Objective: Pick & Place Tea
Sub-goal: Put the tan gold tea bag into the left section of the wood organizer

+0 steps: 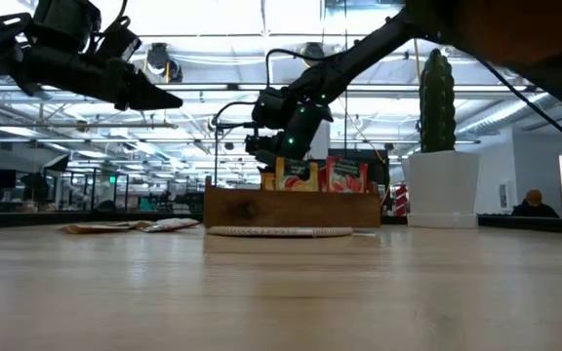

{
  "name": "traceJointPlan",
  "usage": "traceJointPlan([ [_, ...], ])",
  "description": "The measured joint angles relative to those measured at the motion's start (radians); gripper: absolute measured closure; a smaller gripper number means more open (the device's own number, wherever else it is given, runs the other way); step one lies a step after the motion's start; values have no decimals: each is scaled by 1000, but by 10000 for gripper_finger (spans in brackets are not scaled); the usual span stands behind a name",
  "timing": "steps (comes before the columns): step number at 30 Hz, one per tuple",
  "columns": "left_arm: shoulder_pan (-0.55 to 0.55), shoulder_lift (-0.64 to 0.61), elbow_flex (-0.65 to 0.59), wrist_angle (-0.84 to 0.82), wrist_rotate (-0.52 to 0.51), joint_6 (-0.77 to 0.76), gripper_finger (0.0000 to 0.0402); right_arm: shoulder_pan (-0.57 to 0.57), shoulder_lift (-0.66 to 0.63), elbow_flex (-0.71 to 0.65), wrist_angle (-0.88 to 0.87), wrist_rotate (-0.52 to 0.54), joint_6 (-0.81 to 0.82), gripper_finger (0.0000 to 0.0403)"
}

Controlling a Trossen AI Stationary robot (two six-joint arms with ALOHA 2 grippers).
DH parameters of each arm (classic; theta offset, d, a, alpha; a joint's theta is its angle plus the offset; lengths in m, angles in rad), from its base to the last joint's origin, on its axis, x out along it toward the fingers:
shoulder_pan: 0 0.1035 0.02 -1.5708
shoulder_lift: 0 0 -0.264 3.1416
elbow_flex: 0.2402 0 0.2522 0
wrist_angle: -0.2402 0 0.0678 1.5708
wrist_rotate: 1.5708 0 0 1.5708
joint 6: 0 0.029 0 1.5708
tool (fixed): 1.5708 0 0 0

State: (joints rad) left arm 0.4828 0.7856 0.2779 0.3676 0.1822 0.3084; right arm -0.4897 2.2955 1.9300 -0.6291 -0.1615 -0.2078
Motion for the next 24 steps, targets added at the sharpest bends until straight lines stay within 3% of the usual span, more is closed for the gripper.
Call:
traceJointPlan([
  [14, 2, 3, 13, 0, -2, -49, 366, -15, -12, -9, -46, 3, 17, 208],
  [19, 31, 109, 142, -30, -1, -60, 371, -9, -131, -8, -60, -27, 25, 285],
  [22, 83, 274, 260, -50, 43, -53, 393, 18, -219, -8, -61, -56, -5, 372],
  [24, 129, 406, 333, -62, 78, -68, 396, 43, -287, -9, -79, -75, -21, 390],
])
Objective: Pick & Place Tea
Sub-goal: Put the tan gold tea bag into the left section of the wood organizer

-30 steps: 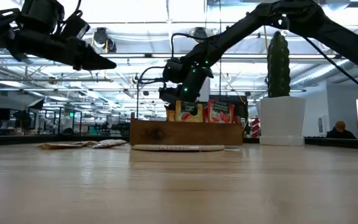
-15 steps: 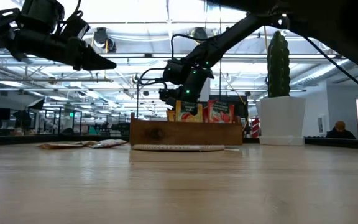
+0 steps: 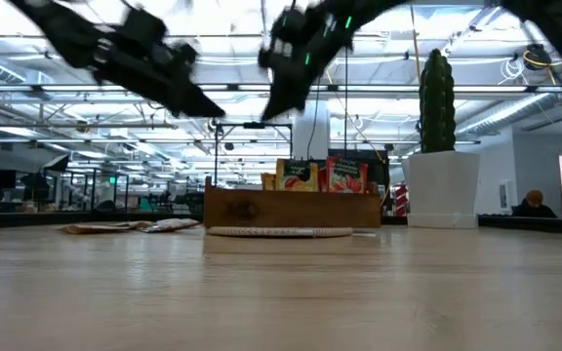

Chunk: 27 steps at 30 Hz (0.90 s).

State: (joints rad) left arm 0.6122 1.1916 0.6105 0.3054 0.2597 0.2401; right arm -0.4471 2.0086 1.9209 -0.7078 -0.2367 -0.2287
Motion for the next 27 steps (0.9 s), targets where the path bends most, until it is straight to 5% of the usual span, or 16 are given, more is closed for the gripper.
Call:
traceJointPlan([
  [3, 52, 208, 151, -85, 41, 20, 395, 32, -116, 1, -13, -3, 11, 391],
  [6, 56, 398, 372, -393, 45, 125, 398, 59, -222, 2, -50, 1, 2, 397],
  [13, -33, 729, 799, -897, -214, 262, 309, 95, -393, 0, -51, -1, -71, 381],
  [20, -65, 787, 873, -903, -195, 293, 191, 62, -556, -222, 31, 0, -81, 304],
  [27, -76, 814, 873, -898, -157, 271, 140, 21, -760, -622, 365, 0, -87, 236],
])
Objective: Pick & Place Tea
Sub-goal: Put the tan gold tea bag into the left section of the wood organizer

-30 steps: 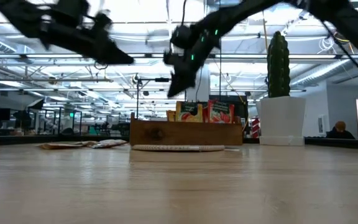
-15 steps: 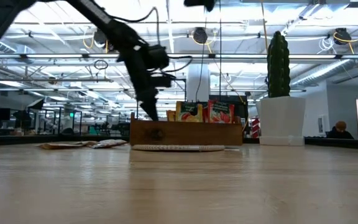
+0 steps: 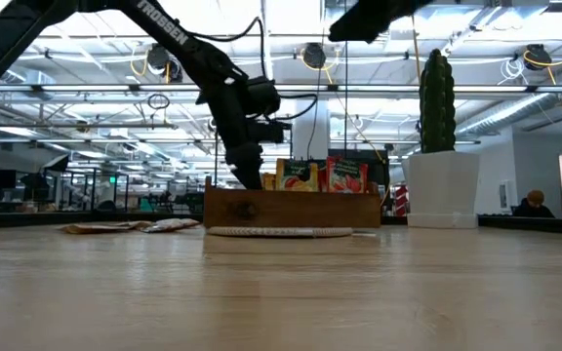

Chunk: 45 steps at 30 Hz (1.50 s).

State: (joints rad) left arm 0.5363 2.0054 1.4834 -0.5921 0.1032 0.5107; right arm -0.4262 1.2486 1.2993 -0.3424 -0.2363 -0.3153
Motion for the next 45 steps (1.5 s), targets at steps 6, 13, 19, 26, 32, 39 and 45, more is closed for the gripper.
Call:
traceJointPlan([
  [6, -9, 62, 0, 8, -29, 1, 134, 3, -160, -307, 361, -2, 64, 171],
  [13, 17, 105, 0, 26, -34, -1, 144, 9, -281, -556, 729, -3, 167, 120],
  [19, 36, 151, 6, 29, -17, 3, 148, 9, -313, -620, 796, -2, 225, 118],
  [26, 30, 145, 4, 21, -57, 9, 208, 9, -317, -628, 786, -1, 248, 130],
  [32, 31, 113, -2, 14, -113, 28, 340, 9, -318, -628, 783, -1, 248, 132],
  [39, -4, 18, -2, -53, -424, 101, 398, 9, -317, -628, 761, -2, 246, 137],
  [45, -63, -63, -1, -53, -383, 150, 395, 9, -317, -628, 738, -2, 244, 136],
])
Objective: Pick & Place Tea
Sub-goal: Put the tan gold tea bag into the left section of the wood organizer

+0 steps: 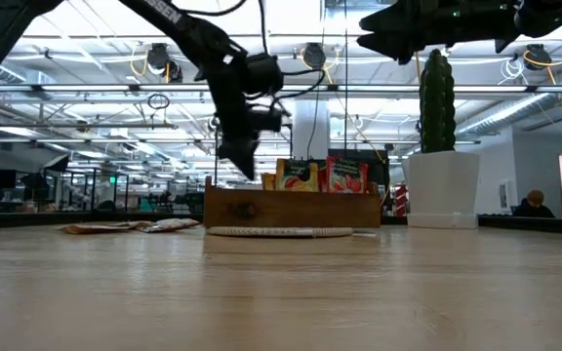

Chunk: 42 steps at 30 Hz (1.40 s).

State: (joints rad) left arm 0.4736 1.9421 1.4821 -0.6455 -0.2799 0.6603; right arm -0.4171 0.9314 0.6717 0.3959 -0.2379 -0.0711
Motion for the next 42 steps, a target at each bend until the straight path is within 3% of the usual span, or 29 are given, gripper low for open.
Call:
traceJointPlan([
  [3, 20, 8, 0, 81, 173, -27, 375, 0, 0, 0, -17, 0, 0, 136],
  [6, 50, 23, -1, 178, 174, -56, 336, 0, 0, 0, -24, 0, 0, 137],
  [10, 90, 39, 1, 229, 253, -157, 261, 0, 0, 0, -37, -2, 29, 137],
  [14, 97, 48, 1, 205, 238, -168, 198, 0, 0, 0, -37, -3, 34, 138],
  [17, 89, 50, 1, 95, 249, -71, 176, 0, 0, 0, -38, -3, 34, 138],
  [23, 84, 86, 1, 88, 368, -11, 190, 0, -11, 0, -74, -2, 8, 140],
  [31, 128, 149, 1, 108, 347, 21, 231, 0, -14, -91, 78, -1, 28, 140],
  [42, 150, 218, 8, 106, 396, 72, 234, 0, -14, -112, 113, 0, 44, 142],
])
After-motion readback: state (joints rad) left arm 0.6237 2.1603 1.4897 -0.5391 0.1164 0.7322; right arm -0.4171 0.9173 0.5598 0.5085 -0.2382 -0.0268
